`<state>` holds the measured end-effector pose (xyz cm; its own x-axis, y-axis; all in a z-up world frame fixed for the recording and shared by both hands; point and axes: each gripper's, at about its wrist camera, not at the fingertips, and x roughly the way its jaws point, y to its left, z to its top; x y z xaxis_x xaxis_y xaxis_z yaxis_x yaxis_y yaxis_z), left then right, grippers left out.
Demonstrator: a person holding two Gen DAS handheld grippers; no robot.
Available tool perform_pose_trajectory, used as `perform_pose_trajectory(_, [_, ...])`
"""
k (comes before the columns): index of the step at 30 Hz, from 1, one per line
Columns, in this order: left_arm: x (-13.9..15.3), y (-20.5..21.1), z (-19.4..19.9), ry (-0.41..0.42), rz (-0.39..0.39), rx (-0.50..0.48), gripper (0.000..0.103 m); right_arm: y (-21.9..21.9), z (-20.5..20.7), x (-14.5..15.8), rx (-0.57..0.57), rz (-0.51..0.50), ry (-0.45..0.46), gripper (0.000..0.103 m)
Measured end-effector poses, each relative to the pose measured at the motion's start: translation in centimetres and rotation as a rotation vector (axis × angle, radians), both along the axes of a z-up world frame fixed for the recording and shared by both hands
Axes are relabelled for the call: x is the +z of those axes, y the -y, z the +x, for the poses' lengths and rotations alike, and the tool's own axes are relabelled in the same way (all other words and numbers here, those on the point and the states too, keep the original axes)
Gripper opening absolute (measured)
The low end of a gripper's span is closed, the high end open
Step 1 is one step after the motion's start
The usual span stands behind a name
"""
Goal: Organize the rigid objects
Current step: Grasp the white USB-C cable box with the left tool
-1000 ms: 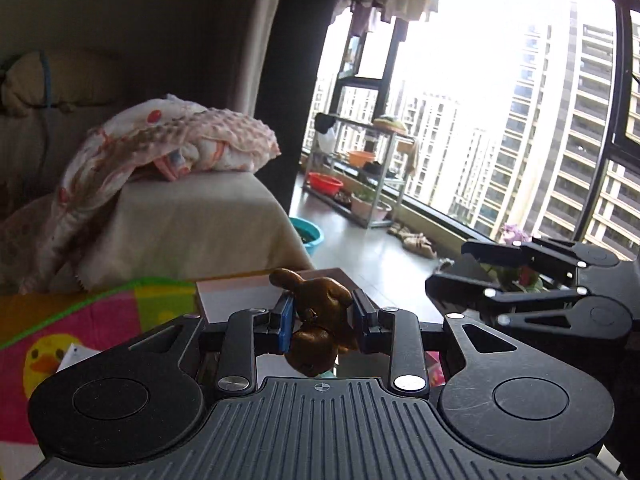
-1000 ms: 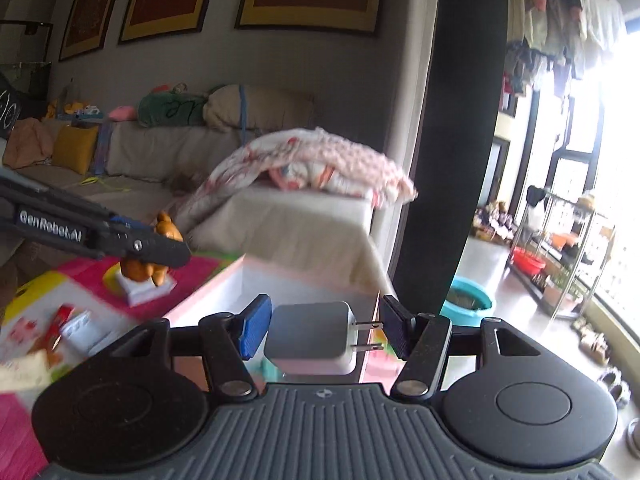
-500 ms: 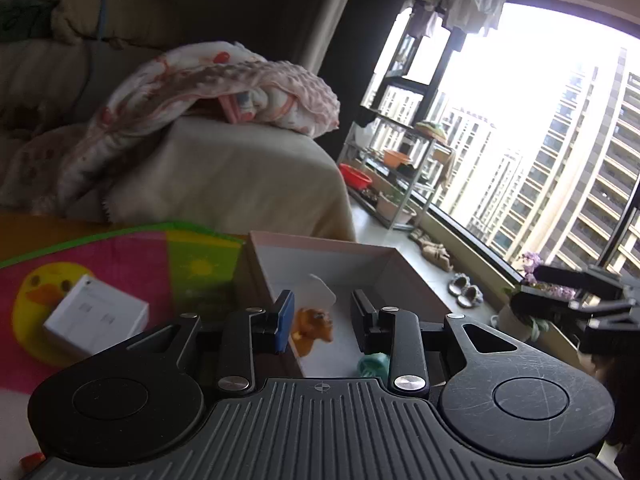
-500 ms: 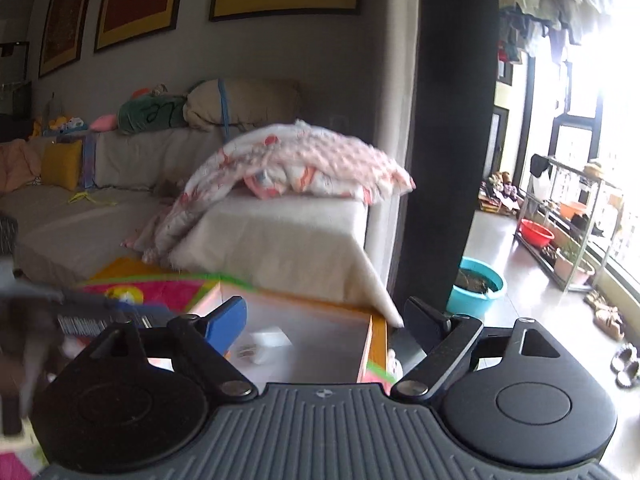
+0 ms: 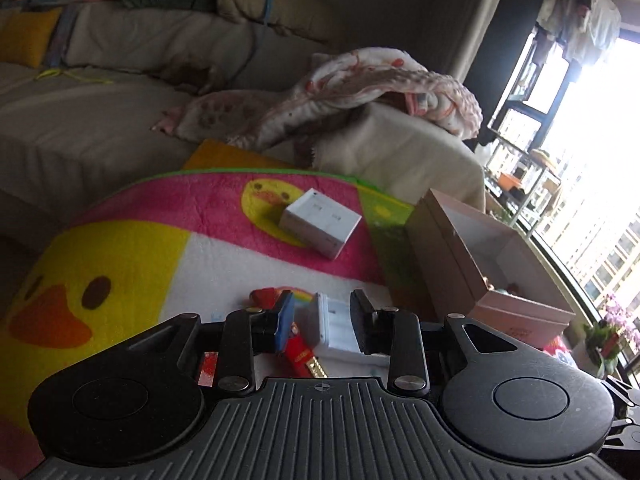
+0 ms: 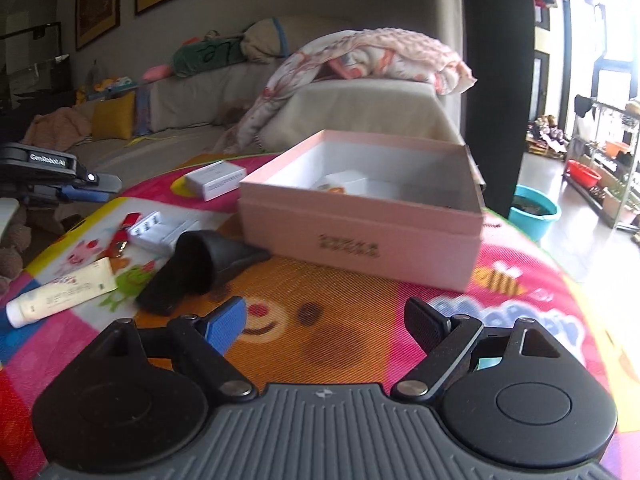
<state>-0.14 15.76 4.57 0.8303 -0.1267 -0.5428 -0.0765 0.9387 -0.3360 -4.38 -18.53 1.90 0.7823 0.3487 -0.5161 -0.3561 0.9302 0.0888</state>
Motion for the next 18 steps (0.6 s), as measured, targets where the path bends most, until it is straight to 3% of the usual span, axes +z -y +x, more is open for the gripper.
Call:
perform_pose_trajectory(5, [-0.2, 0.2, -0.5, 0.012, 0.005, 0.077, 0.034, 0.4, 0.5, -0.3, -0.024, 0.015, -0.023, 0.087])
perform_pose_trajectory(8, [-0.8, 0.5, -0.2, -0.024, 0.024, 0.076, 0.034, 0.6, 1.2, -0.6, -0.039, 0.029, -0.066, 0.087])
perform_pose_trajectory(12, [-0.8, 0.0, 0.4, -0.03, -0.045, 0.066, 0.034, 0.9, 1.5, -0.8, -0.058, 0.042, -0.086, 0.087])
perform_pose_trajectory(15, [0.4, -0.4, 3.5, -0.026, -0.114, -0.005, 0.034, 0.7, 1.6, -0.9, -0.062, 0.035, -0.101, 0.087])
perform_pose_trajectory(18, [1.5, -0.1, 7.8, -0.004, -0.031, -0.007, 0.034, 0.6, 1.8, -1.0, -0.062, 0.022, -0.117, 0.087])
